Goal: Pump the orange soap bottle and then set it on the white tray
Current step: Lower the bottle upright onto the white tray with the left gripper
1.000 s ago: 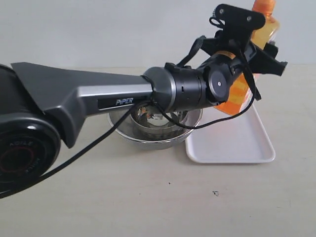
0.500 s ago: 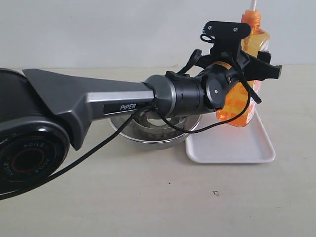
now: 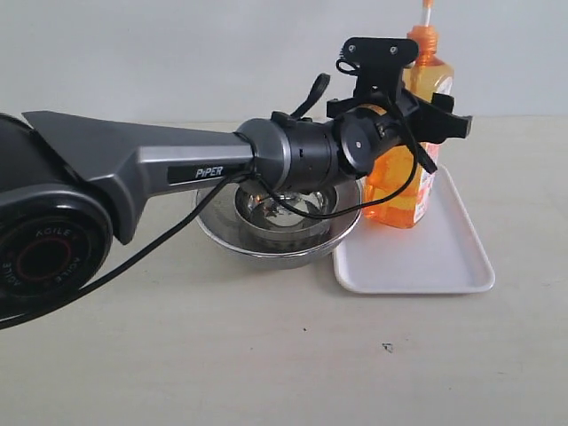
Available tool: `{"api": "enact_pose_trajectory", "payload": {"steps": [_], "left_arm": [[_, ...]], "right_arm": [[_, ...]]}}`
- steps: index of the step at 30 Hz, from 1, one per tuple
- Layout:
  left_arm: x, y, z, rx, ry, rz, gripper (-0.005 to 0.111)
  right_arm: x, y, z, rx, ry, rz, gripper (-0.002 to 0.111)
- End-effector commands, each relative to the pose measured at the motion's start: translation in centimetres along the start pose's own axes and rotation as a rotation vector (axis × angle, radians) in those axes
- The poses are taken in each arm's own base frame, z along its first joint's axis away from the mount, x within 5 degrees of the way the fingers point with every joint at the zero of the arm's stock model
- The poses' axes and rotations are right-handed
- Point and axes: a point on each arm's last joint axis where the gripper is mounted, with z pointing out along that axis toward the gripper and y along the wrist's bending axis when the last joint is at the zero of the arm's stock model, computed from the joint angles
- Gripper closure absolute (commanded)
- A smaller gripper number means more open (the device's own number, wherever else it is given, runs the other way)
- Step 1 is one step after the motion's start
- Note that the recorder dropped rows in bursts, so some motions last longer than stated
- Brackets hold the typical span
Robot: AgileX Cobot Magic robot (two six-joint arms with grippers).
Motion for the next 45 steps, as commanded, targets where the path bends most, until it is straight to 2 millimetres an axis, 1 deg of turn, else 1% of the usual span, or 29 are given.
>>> {"api": "enact_pose_trajectory", "payload": {"steps": [1,4,7,10,13,17,19,20,23,26,29,33,41,43,45], "left_arm": [[-2.4,-0.4,-0.5,0.017,-0.041,-0.002,0.102],[-2.3,-0.5,-0.5,0.023,-0.033,0.005,0.101],[-1.9,-0.6,-0.5,0.043,0.005,0.004,0.091],[-1.7,-0.7,-0.6,0.051,0.037,-0.036,0.075],[-1.7,-0.7,-0.6,0.053,0.038,-0.034,0.061],[-1.7,-0.7,-0.6,0.053,0.038,-0.034,0.036],[-1.7,-0.7,-0.6,0.053,0.038,-0.034,0.026],[-1.7,-0.7,-0.6,0.053,0.038,-0.033,0.021],[-1.7,-0.7,-0.6,0.053,0.038,-0.031,0.013],[-2.0,-0.8,-0.7,0.056,0.036,-0.032,0.009],[-2.6,-1.1,-1.0,0.076,0.048,-0.032,0.009],[-4.5,-1.6,-1.9,0.105,0.04,-0.019,0.009],[-6.5,-2.7,-3.8,0.227,0.152,0.073,0.009],[-7.2,-2.4,-4.3,0.253,0.187,0.092,0.009],[-7.8,-1.7,-4.9,0.275,0.236,0.093,0.009]], "right_arm": [[0.0,0.0,-0.1,0.005,-0.004,0.001,0.108],[0.0,0.0,-0.1,0.005,-0.004,0.001,0.108],[0.0,0.0,-0.1,0.005,-0.004,0.001,0.108],[0.1,0.0,-0.1,0.002,-0.004,0.001,0.108],[0.1,0.0,-0.1,0.0,-0.003,0.001,0.108],[0.1,0.0,-0.1,-0.002,-0.002,0.001,0.108],[0.1,0.0,-0.1,-0.002,-0.002,0.001,0.108],[0.1,0.0,-0.1,-0.002,-0.002,0.001,0.108],[0.1,0.0,-0.1,-0.002,-0.002,0.001,0.108],[0.1,0.0,-0.1,-0.003,-0.002,0.001,0.108],[0.1,0.0,-0.1,-0.003,-0.002,0.001,0.108],[0.1,0.0,-0.1,-0.003,-0.002,0.001,0.108],[0.0,0.1,-0.2,-0.001,-0.009,-0.006,0.108],[0.0,0.1,-0.2,-0.001,-0.009,-0.006,0.108],[0.0,0.1,-0.2,-0.001,-0.009,-0.006,0.108]]}}
